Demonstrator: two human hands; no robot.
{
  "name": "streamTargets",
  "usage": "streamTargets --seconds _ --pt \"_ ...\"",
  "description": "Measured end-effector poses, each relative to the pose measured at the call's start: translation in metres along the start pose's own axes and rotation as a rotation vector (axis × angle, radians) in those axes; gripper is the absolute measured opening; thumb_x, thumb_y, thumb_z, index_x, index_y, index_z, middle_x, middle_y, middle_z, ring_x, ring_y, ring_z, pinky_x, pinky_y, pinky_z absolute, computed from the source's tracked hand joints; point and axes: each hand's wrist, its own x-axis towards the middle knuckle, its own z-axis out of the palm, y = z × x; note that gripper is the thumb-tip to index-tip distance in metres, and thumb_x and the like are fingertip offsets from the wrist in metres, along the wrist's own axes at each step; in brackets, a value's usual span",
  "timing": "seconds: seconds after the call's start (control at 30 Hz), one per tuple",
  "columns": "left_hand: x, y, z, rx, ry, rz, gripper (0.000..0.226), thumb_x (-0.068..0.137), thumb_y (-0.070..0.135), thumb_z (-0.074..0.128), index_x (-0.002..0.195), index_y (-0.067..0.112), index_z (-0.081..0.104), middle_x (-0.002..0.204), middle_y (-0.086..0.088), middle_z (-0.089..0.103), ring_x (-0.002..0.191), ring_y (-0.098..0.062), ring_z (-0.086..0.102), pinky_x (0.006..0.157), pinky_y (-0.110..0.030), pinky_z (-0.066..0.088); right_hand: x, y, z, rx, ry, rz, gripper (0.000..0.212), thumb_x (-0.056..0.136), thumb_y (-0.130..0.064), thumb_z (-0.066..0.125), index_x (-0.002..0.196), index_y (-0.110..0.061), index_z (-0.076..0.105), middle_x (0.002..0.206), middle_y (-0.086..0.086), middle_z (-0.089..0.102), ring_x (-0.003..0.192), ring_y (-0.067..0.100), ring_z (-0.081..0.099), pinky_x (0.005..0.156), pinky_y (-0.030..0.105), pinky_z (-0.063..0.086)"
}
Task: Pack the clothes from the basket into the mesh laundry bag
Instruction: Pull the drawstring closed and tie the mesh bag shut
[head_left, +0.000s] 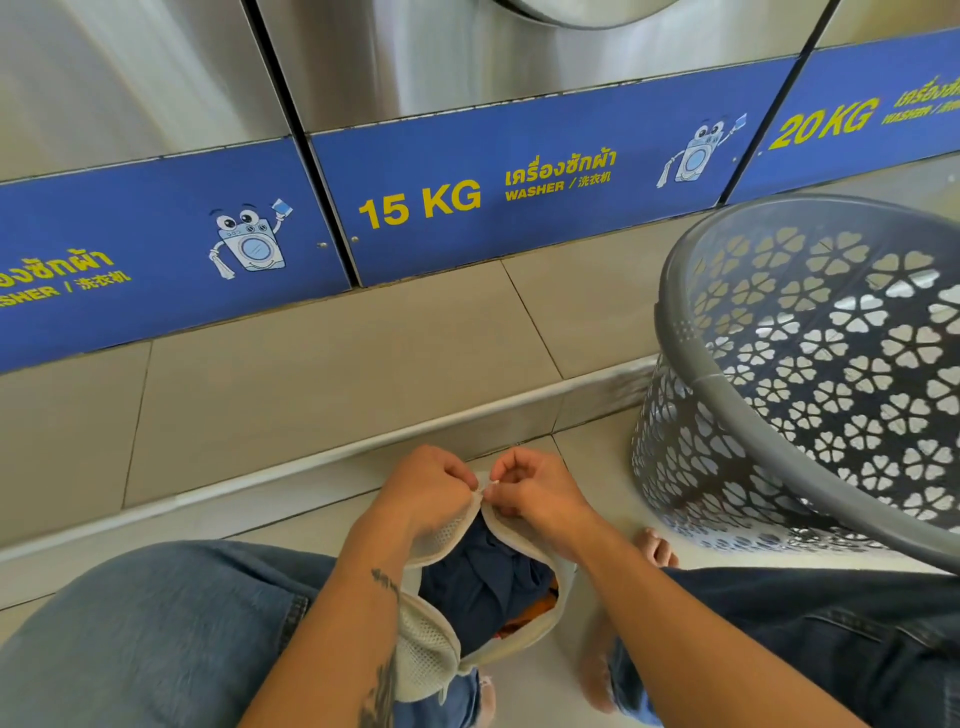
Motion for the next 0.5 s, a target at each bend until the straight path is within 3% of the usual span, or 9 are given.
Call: streamTargets --seconds 0.1,0.23,0.4,0.5 --pt "-0.002 0.001 -0.003 -0.031 0.061 0.001 0.023 0.073 0.009 0.064 0.079 0.03 0.073 0.089 0.013 0.067 0.083 -0.004 0.06 0.064 -0.02 0.042 -0.003 -0.001 0.0 -0.145 0.025 -0.037 0.014 0.077 -0.005 0.074 0.072 -0.014 0.065 0.068 0.009 0.063 0.065 0.022 0.057 0.068 0.039 0.051" --pt "-0.004 0.0 -0.007 0.054 -0.012 0.074 0.031 0.079 0.015 0.067 0.106 0.03 0.073 0.112 0.007 0.067 0.101 -0.01 0.06 0.081 -0.022 0.041 -0.006 -0.004 0.001 -0.276 0.16 -0.148 0.021 0.074 -0.009 0.077 0.064 -0.022 0.064 0.06 0.001 0.062 0.058 0.014 0.055 0.062 0.036 0.051" --pt "-0.01 0.002 -0.001 0.106 0.068 0.084 0.023 0.079 0.017 0.059 0.088 0.034 0.072 0.106 0.005 0.071 0.094 -0.015 0.063 0.081 -0.028 0.05 -0.01 -0.009 0.004 -0.425 0.186 -0.269 0.026 0.076 -0.013 0.077 0.061 -0.026 0.059 0.062 0.003 0.065 0.056 0.008 0.054 0.056 0.03 0.05" --pt "-0.015 0.007 0.008 0.189 0.052 0.141 0.032 0.078 0.022 0.048 0.094 0.038 0.071 0.107 0.007 0.069 0.095 -0.02 0.063 0.082 -0.036 0.054 -0.013 -0.008 -0.001 -0.525 0.174 -0.332 0.03 0.077 -0.013 0.075 0.058 -0.027 0.057 0.056 -0.003 0.06 0.051 0.003 0.05 0.049 0.022 0.044"
